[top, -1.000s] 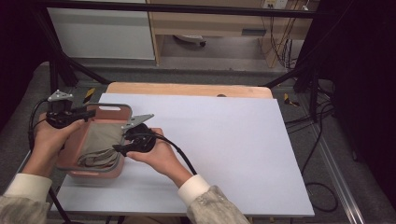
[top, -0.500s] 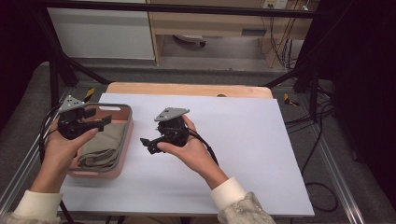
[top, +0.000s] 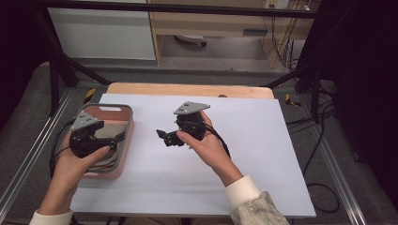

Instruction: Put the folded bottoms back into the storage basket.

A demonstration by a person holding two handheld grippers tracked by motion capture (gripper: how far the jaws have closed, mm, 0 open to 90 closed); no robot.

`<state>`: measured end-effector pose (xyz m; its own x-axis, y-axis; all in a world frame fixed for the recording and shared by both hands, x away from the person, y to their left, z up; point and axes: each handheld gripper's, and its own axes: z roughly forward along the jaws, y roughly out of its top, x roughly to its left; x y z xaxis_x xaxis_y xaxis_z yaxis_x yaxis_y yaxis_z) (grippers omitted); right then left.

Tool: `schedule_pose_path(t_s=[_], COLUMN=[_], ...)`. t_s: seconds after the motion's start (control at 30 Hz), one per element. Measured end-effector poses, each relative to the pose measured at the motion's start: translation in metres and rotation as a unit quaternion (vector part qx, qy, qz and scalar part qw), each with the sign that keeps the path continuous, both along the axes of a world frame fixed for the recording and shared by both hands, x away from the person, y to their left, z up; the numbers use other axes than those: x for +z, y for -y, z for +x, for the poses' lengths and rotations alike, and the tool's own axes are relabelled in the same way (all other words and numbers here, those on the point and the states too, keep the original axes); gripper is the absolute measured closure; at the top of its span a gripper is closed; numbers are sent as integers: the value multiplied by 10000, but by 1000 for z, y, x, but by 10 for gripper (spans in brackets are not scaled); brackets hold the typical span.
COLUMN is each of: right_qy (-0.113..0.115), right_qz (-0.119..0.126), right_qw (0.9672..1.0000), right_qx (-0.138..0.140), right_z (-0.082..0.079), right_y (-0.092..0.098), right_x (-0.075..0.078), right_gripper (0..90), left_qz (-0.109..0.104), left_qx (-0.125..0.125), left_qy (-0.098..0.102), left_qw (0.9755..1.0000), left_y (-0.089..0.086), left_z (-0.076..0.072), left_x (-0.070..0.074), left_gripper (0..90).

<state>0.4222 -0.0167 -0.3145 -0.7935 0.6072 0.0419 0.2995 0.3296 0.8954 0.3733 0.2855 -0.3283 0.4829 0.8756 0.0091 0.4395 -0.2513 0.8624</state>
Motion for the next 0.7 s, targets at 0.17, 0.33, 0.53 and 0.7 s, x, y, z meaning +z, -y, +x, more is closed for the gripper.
schedule_pose_path(t_s=[0.17, 0.33, 0.53, 0.7], right_qy=[21, -86, -172, -251], right_qz=[8, 34, 167, 118], right_qw=[10000, 9999, 9996, 9993], right_qx=[-21, -60, -123, -256], right_z=[3, 7, 9, 10], right_y=[7, 15, 29, 45], right_x=[1, 2, 4, 1], right_gripper=[78, 88, 82, 83], left_qz=[96, -22, -98, -83], left_qx=[-98, -153, -149, -148], left_qy=[-103, -77, -42, -27], left_qw=[9999, 9999, 9998, 9999], left_y=[8, 12, 11, 10], left_z=[-3, -11, -19, -20], left_x=[-11, -21, -26, -26], left_gripper=[116, 106, 94, 93])
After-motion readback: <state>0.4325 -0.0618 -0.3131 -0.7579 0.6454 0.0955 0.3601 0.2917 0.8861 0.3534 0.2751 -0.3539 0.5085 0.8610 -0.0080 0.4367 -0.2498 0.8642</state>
